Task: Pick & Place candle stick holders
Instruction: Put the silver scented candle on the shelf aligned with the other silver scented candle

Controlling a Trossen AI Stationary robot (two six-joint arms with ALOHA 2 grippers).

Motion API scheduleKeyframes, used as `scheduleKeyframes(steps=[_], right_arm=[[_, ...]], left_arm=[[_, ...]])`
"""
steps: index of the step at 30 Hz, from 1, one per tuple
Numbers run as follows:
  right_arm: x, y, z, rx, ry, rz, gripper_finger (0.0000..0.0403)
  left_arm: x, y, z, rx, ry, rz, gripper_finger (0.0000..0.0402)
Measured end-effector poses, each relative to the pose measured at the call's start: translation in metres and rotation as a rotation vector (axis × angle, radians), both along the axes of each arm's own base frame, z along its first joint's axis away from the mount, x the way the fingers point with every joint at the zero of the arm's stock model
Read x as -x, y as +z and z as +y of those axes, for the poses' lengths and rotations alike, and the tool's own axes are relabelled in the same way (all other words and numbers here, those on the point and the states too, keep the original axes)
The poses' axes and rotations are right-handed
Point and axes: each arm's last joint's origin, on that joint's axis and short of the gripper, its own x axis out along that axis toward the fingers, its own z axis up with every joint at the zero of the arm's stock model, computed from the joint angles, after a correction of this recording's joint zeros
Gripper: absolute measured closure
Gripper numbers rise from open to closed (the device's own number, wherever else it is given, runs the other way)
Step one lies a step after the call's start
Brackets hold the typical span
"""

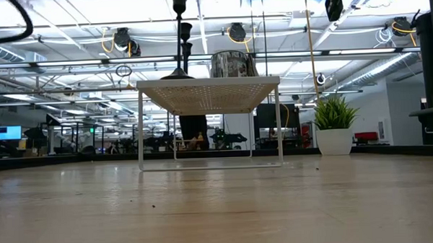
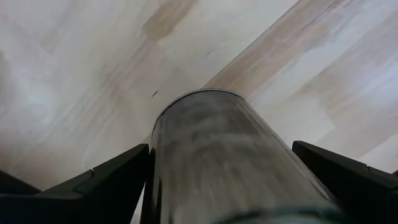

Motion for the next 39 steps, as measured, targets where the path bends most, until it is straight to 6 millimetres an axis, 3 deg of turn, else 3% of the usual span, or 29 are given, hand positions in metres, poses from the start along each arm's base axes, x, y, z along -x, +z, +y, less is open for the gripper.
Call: scheduleKeyframes(steps=[19, 39], right_arm=[[0.000, 0.000, 0.000, 0.000, 0.000, 0.000, 0.0403], [0.000, 0.000, 0.000, -0.008, 0.000, -0.001, 0.0403]], left_arm=[[0.003, -0.004, 0.002, 0.003, 0.007, 0.043, 0.0005], [0.017, 0.007, 0.007, -0.038, -0.133, 0.010, 0.0004]])
